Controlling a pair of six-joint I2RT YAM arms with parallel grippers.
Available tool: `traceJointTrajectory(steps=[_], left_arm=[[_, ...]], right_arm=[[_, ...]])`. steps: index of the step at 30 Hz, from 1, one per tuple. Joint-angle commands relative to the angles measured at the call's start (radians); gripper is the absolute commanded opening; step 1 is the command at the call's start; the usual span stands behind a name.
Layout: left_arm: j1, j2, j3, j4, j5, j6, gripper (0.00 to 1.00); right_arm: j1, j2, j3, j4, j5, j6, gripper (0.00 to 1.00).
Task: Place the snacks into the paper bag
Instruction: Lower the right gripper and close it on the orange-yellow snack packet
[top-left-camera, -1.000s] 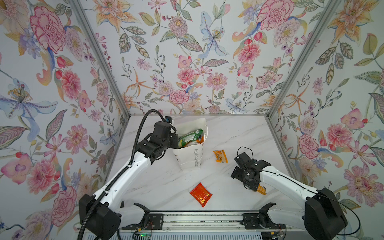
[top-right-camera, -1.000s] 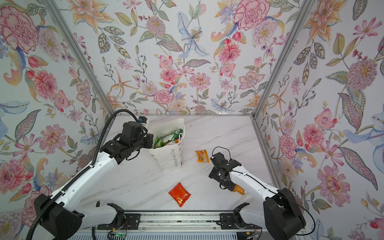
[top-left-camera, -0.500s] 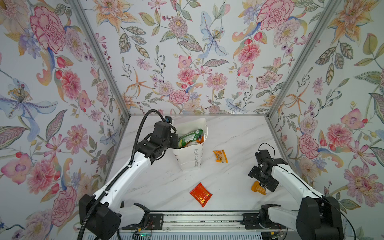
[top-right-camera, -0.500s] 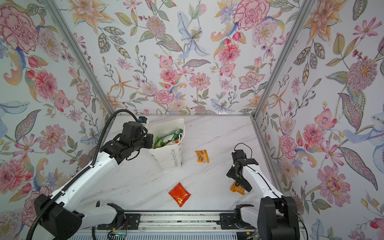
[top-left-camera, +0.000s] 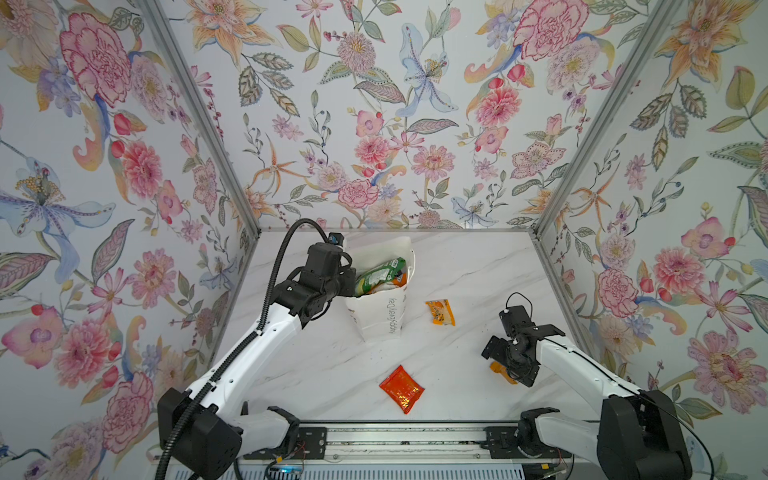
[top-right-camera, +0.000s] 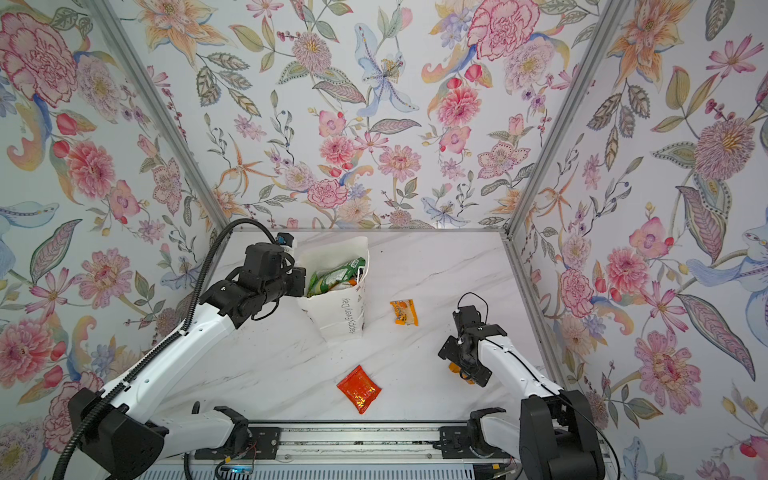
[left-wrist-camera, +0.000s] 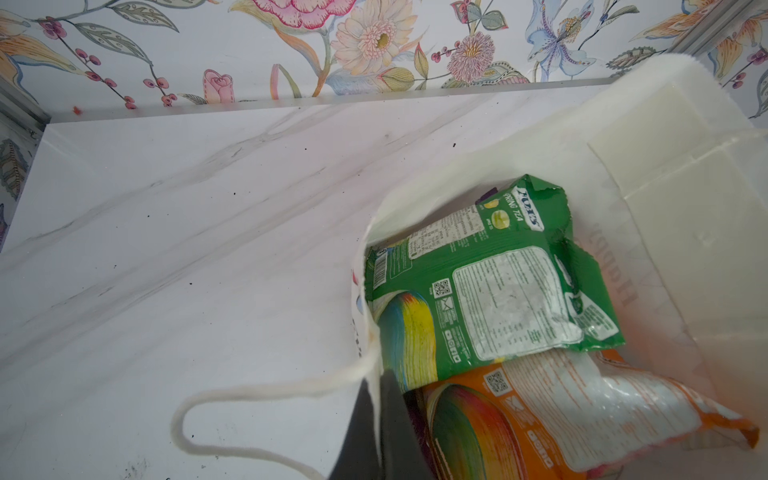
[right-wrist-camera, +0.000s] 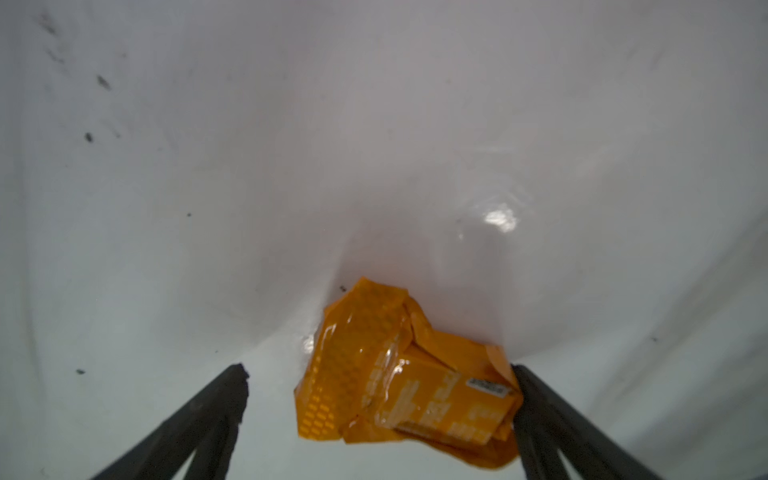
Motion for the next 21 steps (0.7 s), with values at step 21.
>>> traceJointTrajectory(steps=[21], left_arm=[[0.024,-0.023,-0.001,0.091,-0.050,0.012,0.00]], right_arm=[[0.128,0.026,0.016,0.033,0.007,-0.074,0.85]])
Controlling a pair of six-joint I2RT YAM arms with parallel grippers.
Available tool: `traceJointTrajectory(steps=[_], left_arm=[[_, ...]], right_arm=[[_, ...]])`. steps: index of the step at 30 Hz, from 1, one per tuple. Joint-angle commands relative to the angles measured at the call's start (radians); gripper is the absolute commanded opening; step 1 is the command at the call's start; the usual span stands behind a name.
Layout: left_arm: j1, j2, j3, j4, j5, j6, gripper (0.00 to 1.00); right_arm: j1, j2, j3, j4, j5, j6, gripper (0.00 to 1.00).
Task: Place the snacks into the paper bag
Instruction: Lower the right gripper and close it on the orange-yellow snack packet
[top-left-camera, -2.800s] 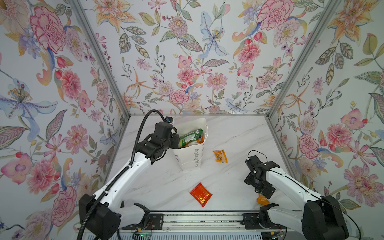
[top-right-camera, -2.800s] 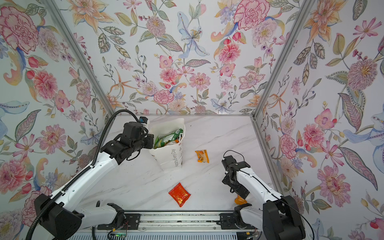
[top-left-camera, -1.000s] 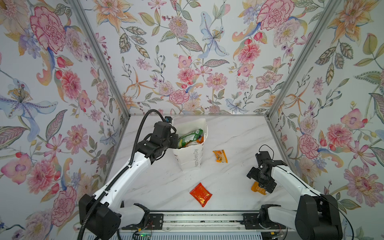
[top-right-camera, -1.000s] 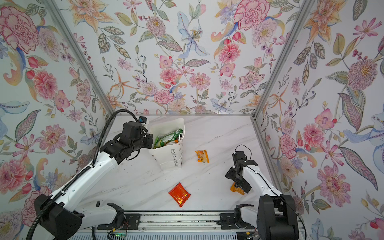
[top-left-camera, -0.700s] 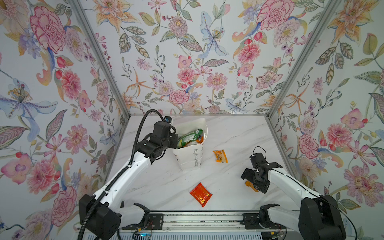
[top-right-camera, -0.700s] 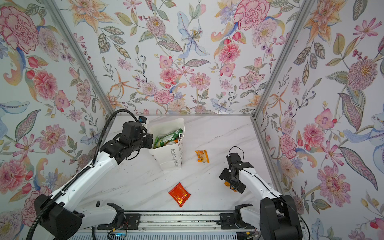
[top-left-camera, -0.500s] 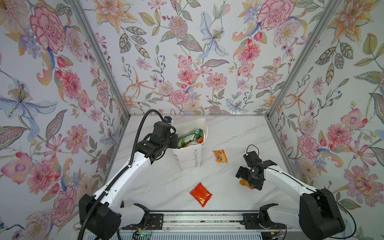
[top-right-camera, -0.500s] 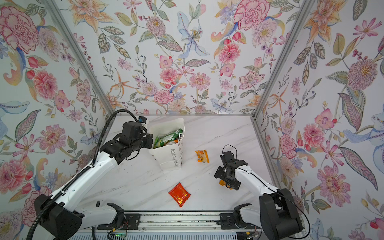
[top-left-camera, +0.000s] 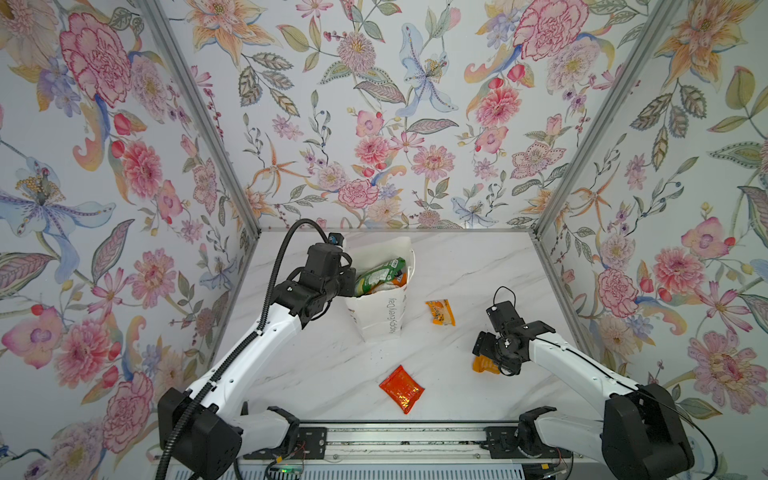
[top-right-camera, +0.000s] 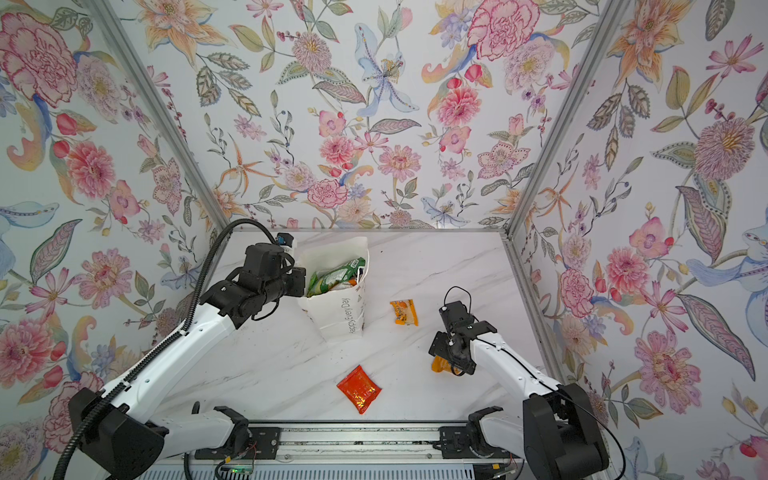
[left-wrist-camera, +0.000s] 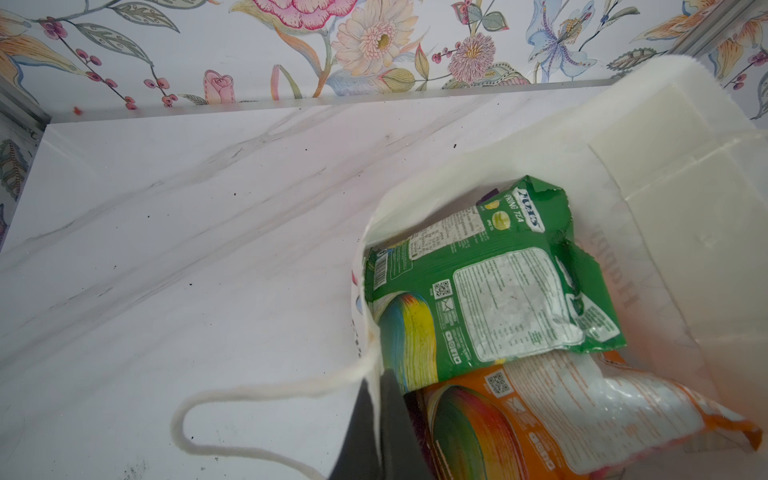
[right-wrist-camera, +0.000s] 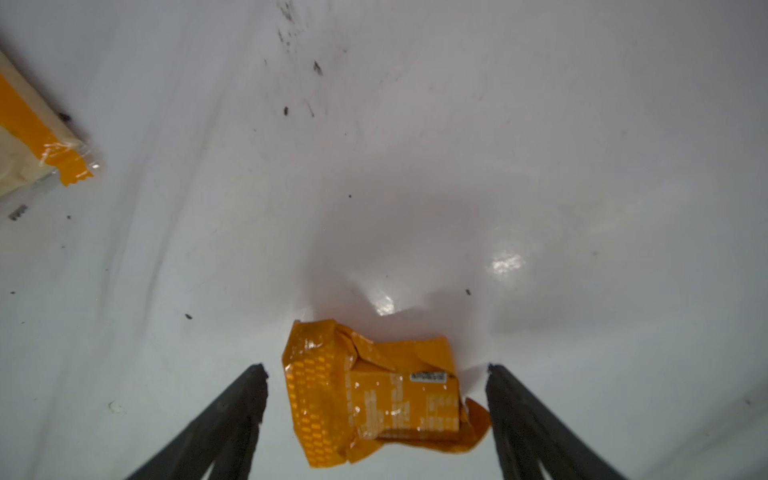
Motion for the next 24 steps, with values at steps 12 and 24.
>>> traceJointTrajectory(steps=[12,24], left_arm=[[0.021,-0.029,0.001,0.082,-0.047,0.010,0.00],[0.023,-0.032,0.002,0.081,-0.052,0.013,0.00]], right_arm=[[0.049,0.064,-0.041,0.031,0.001,0.001,0.69],[0.071,0.078,-0.064,0.068,-0.013,0.018,0.47]])
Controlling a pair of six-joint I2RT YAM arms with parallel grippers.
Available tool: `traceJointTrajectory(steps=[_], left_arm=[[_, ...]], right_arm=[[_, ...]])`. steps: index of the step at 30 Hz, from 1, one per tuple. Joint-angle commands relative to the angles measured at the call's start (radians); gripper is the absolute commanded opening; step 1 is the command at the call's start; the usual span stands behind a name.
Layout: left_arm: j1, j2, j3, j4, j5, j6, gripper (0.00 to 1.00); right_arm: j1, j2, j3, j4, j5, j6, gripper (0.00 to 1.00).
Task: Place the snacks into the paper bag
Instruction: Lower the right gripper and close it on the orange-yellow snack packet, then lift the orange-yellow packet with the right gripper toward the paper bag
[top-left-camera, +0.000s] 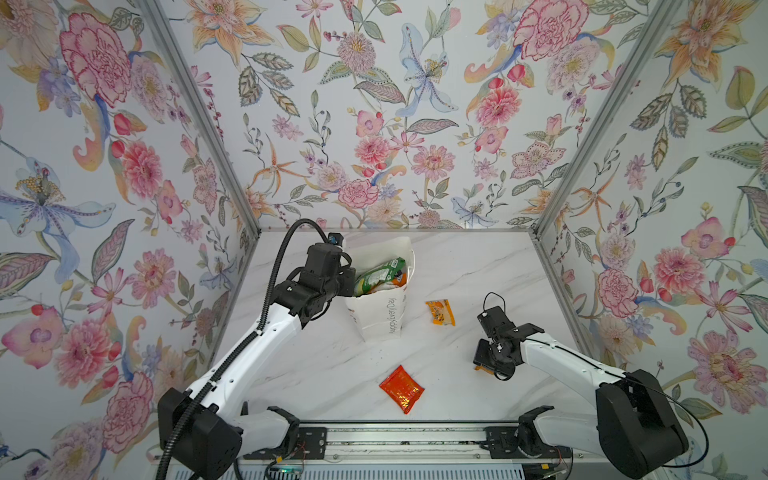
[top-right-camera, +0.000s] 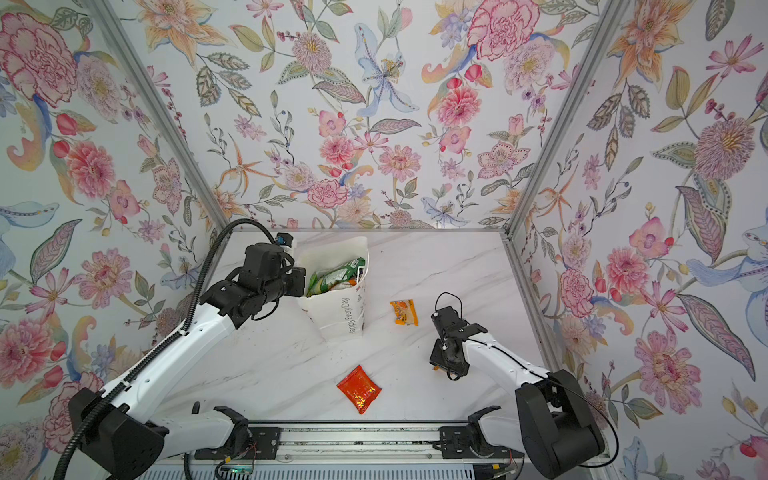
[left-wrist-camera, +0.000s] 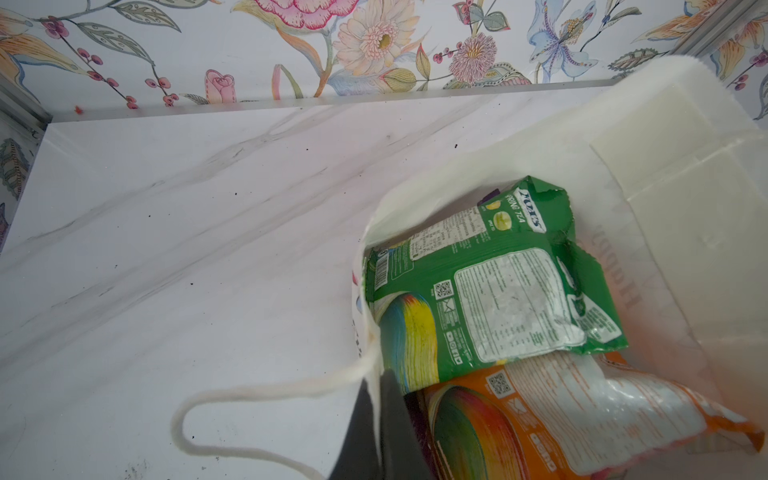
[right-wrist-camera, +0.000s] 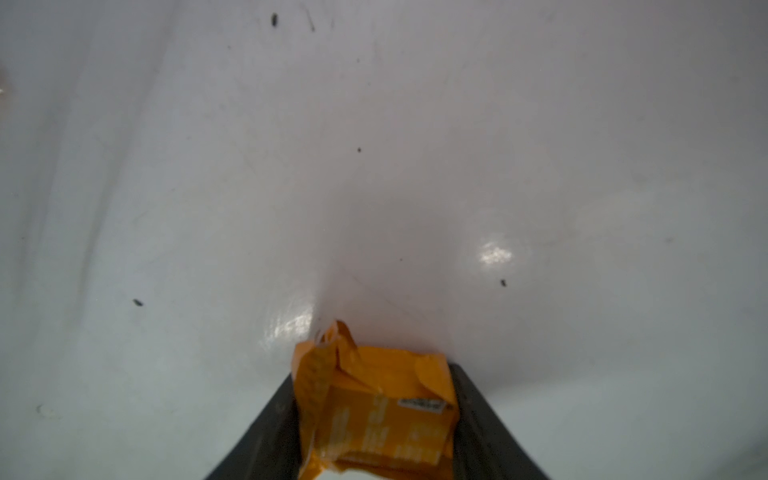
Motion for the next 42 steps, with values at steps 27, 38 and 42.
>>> traceJointTrajectory(steps=[27,38,42], left_arm=[[0.020,-0.012,0.019,0.073,-0.004,0.020,0.00],[0.020,-0.010,0.039,0.064,0.010,0.017,0.00],[0.019,-0.009,0.039,0.064,0.009,0.017,0.00]], right_arm=[[0.019,-0.060,0.390,-0.008,-0.037,-0.052,0.40],[0.097,0.104,0.954,-0.072,-0.041,-0.153,0.39],[0.174,0.201,1.149,-0.093,-0.029,-0.195,0.39]])
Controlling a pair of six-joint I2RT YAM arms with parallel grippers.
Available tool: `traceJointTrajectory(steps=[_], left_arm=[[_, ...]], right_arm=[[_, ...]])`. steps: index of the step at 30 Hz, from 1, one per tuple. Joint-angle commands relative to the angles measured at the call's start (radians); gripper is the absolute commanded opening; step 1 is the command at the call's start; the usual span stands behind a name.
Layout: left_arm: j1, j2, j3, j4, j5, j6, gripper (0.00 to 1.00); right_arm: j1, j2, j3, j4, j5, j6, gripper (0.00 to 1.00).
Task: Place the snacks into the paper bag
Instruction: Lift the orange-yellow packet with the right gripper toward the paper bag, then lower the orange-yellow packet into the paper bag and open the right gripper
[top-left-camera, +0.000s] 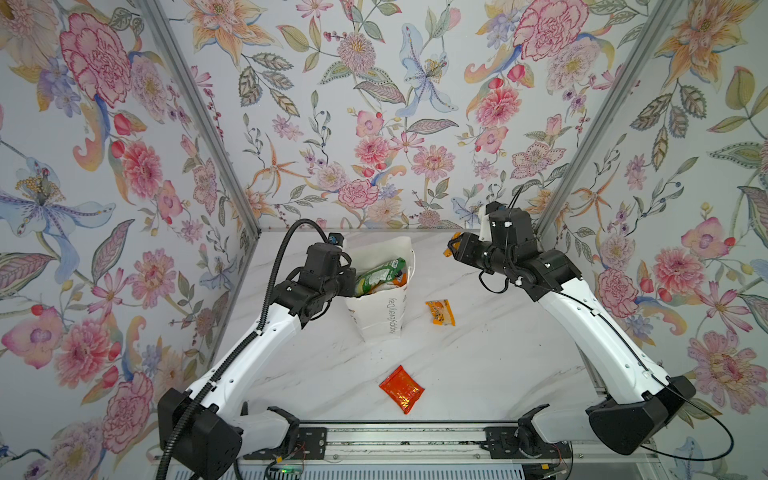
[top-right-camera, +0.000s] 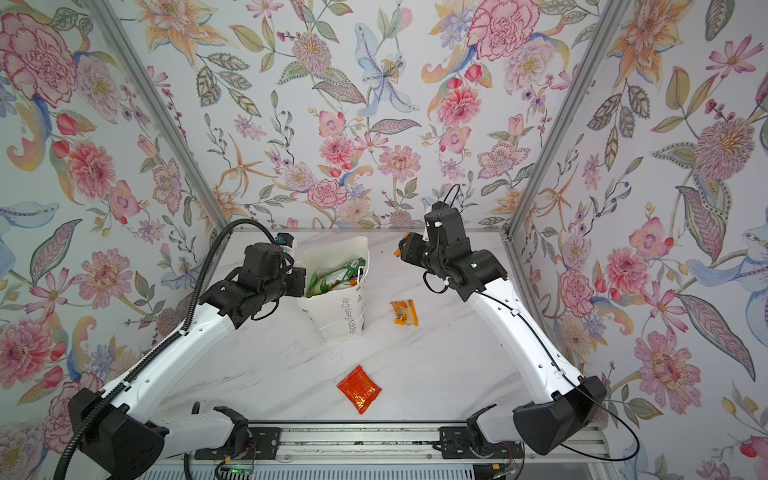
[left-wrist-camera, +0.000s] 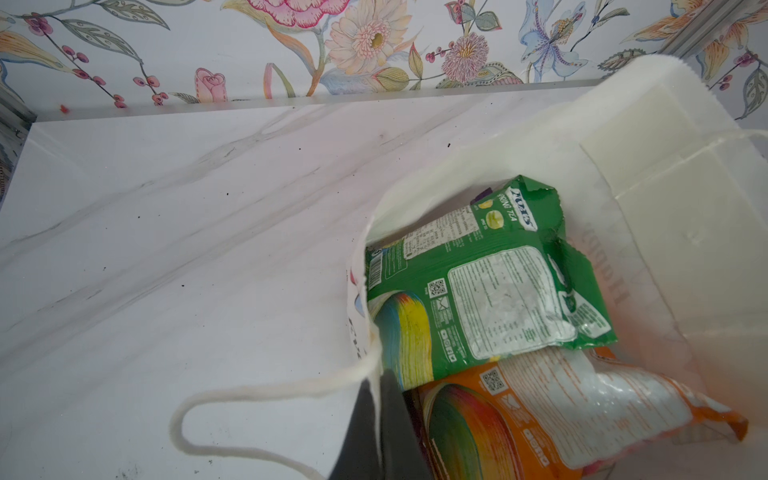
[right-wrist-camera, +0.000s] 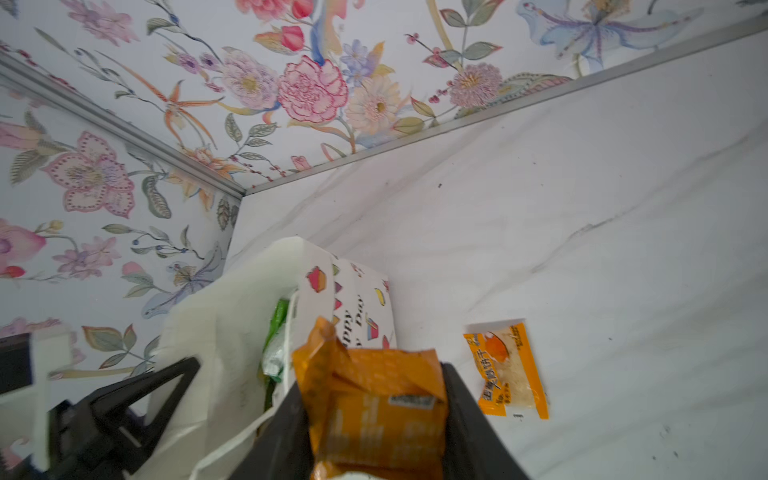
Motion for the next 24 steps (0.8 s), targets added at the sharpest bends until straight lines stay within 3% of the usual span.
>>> traceJointTrajectory(steps=[1,11,24], left_arm=[[0.017,-0.009,0.037,0.063,-0.019,0.016,0.00],[0.016,-0.006,0.036,0.063,-0.015,0.021,0.00],[0.017,-0.015,0.030,0.068,-0.019,0.025,0.00]], right_arm=[[0.062,0.078,0.135,-0.061,0.020,-0.069,0.39],[0.281,0.332,0.472,-0.178,0.082,-0.168,0.39],[0.365,0.523,0.616,-0.275,0.121,-0.220,0.40]])
